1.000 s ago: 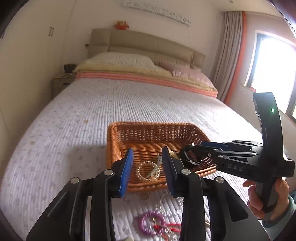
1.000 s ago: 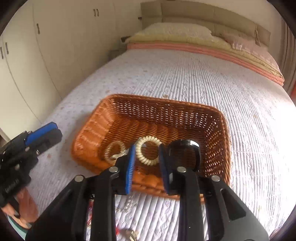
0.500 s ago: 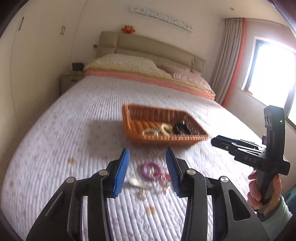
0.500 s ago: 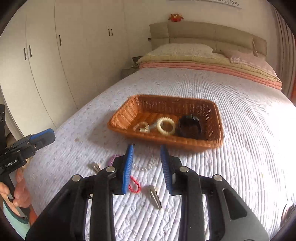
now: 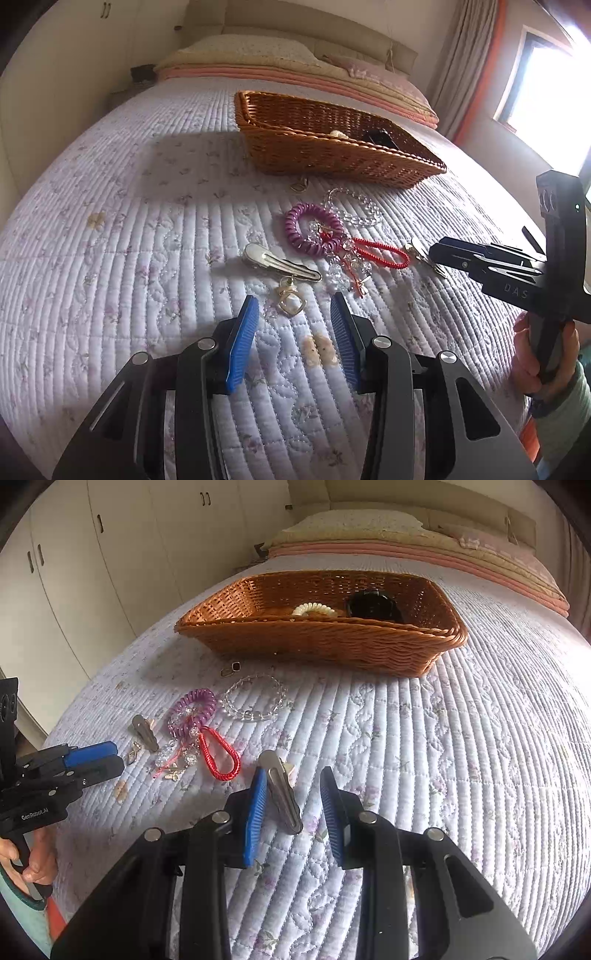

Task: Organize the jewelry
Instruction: 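Grasp the silver hair clip with the right tool while the left tool grasps the gold charm, then carry both items over the basket and open both tools to drop them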

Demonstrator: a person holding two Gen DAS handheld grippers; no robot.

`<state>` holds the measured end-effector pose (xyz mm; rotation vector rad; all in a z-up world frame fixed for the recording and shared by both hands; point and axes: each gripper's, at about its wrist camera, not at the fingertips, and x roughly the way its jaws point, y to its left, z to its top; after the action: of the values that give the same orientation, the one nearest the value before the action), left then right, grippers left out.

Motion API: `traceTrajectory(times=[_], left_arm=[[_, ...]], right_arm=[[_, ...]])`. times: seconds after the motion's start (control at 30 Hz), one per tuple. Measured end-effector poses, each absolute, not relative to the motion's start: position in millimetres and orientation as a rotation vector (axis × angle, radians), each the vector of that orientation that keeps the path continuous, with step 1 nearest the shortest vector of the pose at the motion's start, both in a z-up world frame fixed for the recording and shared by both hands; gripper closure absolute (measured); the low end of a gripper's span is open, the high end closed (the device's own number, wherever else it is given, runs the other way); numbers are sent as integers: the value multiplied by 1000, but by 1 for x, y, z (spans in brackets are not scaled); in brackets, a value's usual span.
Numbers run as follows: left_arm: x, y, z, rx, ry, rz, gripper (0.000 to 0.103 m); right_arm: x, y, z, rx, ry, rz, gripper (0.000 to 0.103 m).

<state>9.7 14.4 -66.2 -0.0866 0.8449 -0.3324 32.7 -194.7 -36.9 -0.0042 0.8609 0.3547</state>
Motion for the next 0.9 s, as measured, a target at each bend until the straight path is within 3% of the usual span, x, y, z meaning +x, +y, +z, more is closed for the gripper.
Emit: traceTrajectory(times=[0.3, 0.43, 0.77, 0.83, 0.9], left_arm=[[22, -9, -71, 48, 850, -258, 68], [19, -11, -70, 60, 839, -257, 87], [14, -9, -70, 50, 818, -257, 89], [13, -8, -70, 42, 814, -262, 89], [11, -8, -69, 36, 809, -271, 89]], right_arm=[[37, -183, -48, -53, 878, 349, 75], [38, -177, -50, -79, 876, 360, 75], [34, -168, -52, -128, 870, 344, 76], [33, -166, -52, -141, 866, 340, 91], [32, -167, -51, -134, 859, 342, 91]])
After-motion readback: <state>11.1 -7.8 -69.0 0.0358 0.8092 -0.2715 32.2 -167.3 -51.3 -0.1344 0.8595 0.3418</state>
